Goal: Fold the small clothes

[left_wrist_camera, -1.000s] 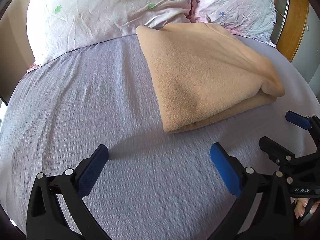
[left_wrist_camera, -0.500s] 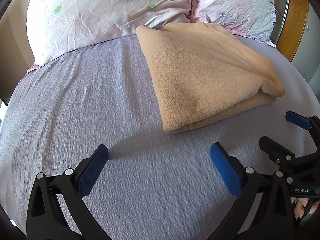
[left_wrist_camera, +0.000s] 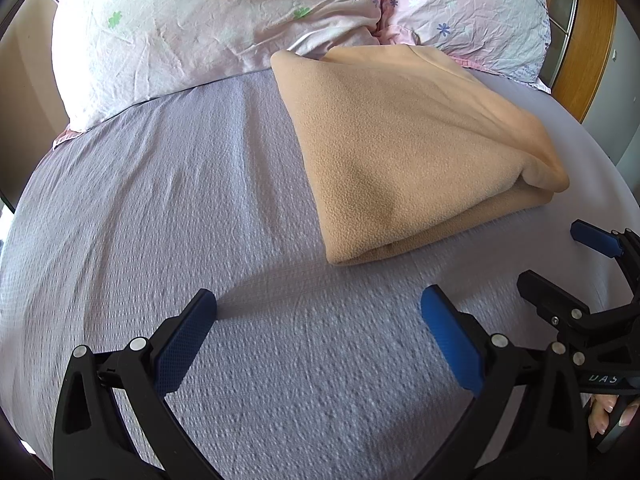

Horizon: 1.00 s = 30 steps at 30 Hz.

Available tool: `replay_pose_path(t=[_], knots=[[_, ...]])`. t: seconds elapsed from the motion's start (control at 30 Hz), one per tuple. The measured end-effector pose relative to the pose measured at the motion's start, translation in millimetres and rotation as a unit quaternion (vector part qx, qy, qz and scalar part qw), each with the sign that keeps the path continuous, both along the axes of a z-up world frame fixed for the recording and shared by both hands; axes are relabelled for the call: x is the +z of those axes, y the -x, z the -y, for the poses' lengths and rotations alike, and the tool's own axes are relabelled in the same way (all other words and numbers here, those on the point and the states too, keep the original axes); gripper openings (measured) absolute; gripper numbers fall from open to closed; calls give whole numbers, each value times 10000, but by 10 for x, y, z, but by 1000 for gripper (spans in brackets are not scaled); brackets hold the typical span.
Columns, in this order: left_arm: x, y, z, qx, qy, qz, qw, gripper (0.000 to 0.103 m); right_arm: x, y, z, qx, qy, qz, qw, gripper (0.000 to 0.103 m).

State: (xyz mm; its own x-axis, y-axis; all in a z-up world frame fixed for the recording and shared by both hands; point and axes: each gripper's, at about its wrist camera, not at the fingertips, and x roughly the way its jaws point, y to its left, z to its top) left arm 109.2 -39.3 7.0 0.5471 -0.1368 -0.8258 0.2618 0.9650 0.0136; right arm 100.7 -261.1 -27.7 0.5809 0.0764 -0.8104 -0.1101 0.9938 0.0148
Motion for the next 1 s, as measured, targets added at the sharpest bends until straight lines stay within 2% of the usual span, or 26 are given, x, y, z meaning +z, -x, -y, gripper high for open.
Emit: replay_pose_path(t=[1.0], knots=[[-10,-51,1,74,-28,-138,9999,102,6,-5,-1,-6,-1,15,10000,101]])
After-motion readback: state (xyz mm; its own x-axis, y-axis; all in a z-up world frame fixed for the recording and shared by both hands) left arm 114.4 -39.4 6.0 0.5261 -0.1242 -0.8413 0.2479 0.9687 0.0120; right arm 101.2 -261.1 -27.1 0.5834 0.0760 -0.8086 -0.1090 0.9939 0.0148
